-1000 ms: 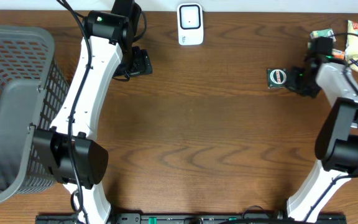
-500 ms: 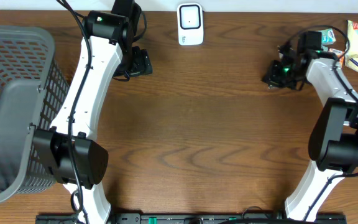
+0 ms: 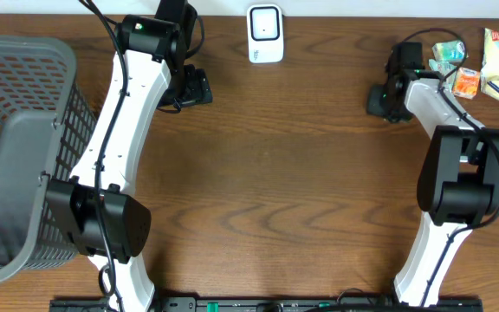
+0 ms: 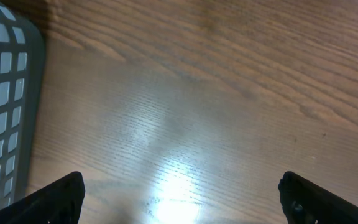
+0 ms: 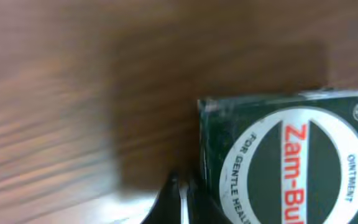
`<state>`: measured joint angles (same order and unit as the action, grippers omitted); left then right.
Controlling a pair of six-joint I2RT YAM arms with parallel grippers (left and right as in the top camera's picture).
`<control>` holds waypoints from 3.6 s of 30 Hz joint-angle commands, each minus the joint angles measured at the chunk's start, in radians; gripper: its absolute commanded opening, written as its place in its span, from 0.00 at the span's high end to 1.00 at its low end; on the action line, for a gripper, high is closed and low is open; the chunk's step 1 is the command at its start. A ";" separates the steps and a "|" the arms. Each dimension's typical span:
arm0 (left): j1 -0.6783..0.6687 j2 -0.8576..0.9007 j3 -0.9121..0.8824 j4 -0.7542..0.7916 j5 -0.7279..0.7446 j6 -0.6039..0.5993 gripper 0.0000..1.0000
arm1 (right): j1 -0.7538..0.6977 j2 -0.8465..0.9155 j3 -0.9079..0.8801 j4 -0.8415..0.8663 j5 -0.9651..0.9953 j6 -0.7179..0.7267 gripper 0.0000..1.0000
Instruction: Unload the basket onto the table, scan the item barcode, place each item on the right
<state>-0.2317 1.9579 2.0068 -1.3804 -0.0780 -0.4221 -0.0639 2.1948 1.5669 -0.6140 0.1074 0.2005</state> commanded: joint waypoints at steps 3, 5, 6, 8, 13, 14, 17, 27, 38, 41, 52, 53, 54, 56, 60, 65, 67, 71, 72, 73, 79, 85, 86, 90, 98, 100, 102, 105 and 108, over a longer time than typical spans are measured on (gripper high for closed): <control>0.002 0.006 -0.003 -0.002 -0.013 0.002 0.02 | -0.089 0.070 -0.007 0.016 0.247 -0.005 0.99; 0.002 0.006 -0.003 -0.002 -0.013 0.002 0.02 | -0.123 0.070 0.017 0.036 0.261 -0.040 0.99; 0.002 0.006 -0.003 -0.002 -0.013 0.002 0.02 | -0.135 0.070 0.029 0.037 0.261 -0.047 0.99; 0.002 0.006 -0.003 -0.002 -0.013 0.002 0.02 | -0.167 0.070 0.074 0.023 0.270 -0.064 0.99; 0.002 0.006 -0.003 -0.002 -0.013 0.002 0.02 | -0.199 0.070 0.241 -0.130 0.264 -0.063 0.99; 0.002 0.006 -0.003 -0.002 -0.013 0.002 0.02 | -0.199 0.069 0.290 -0.183 0.240 -0.064 0.97; 0.002 0.006 -0.003 -0.002 -0.013 0.002 0.02 | -0.192 0.066 0.423 -0.316 0.168 -0.063 0.94; 0.002 0.006 -0.003 -0.002 -0.013 0.002 0.02 | -0.148 -0.097 0.642 -0.629 -0.181 -0.013 0.84; 0.002 0.006 -0.003 -0.002 -0.013 0.002 0.02 | 0.018 -0.421 0.541 -0.746 -0.248 -0.011 0.83; 0.002 0.006 -0.003 -0.002 -0.013 0.002 0.02 | 0.095 -0.532 0.414 -0.693 -0.248 -0.010 0.83; 0.002 0.006 -0.003 -0.002 -0.013 0.002 0.02 | 0.380 -0.818 -0.091 -0.422 -0.248 0.100 0.01; 0.002 0.006 -0.003 -0.002 -0.013 0.002 0.02 | 0.405 -0.819 -0.119 -0.422 -0.248 0.099 0.01; 0.002 0.006 -0.003 -0.002 -0.013 0.002 0.02 | 0.428 -0.818 -0.144 -0.422 -0.248 0.099 0.01; 0.002 0.006 -0.003 -0.002 -0.013 0.002 0.02 | 0.460 -0.816 -0.191 -0.422 -0.248 0.099 0.01; 0.002 0.006 -0.003 -0.002 -0.013 0.002 0.02 | 0.500 -0.814 -0.263 -0.434 -0.250 0.100 0.01; 0.002 0.006 -0.003 -0.002 -0.013 0.002 0.02 | 0.522 -0.814 -0.288 -0.475 -0.249 0.103 0.01; 0.002 0.006 -0.003 -0.002 -0.013 0.002 0.02 | 0.524 -0.814 -0.289 -0.499 -0.248 0.102 0.01; 0.002 0.006 -0.003 -0.002 -0.013 0.002 0.02 | 0.524 -0.814 -0.290 -0.529 -0.256 0.102 0.01; 0.002 0.006 -0.003 -0.002 -0.013 0.002 0.02 | 0.524 -0.814 -0.290 -0.529 -0.256 0.102 0.01; 0.002 0.006 -0.003 -0.002 -0.013 0.002 0.02 | 0.524 -0.814 -0.290 -0.529 -0.256 0.102 0.01; 0.002 0.006 -0.003 -0.002 -0.013 0.002 0.02 | 0.524 -0.814 -0.290 -0.522 -0.172 0.067 0.01; 0.002 0.006 -0.003 -0.002 -0.013 0.002 0.02 | 0.524 -0.814 -0.296 -0.514 -0.158 0.063 0.01; 0.002 0.006 -0.003 -0.002 -0.013 0.002 0.02 | 0.524 -0.814 -0.301 -0.504 -0.158 0.064 0.01; 0.002 0.006 -0.003 -0.003 -0.013 0.002 0.02 | 0.524 -0.814 -0.328 -0.441 -0.159 0.064 0.01; 0.002 0.006 -0.003 -0.002 -0.013 0.002 0.02 | 0.524 -0.802 -0.452 -0.240 -0.158 0.063 0.01; 0.002 0.006 -0.003 -0.002 -0.013 0.002 0.02 | 0.524 -0.802 -0.495 -0.167 -0.158 0.052 0.01; 0.002 0.006 -0.003 -0.002 -0.013 0.002 0.02 | 0.524 -0.807 -0.550 -0.079 -0.159 0.029 0.01; 0.002 0.006 -0.003 -0.002 -0.013 0.002 0.02 | 0.524 -0.827 -0.625 0.038 -0.159 -0.008 0.01; 0.002 0.006 -0.003 -0.002 -0.013 0.002 0.02 | 0.523 -0.858 -0.712 0.164 -0.158 -0.038 0.01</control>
<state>-0.2317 1.9579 2.0068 -1.3800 -0.0788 -0.4221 0.4530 1.3808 0.9112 -0.4976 -0.0586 0.2142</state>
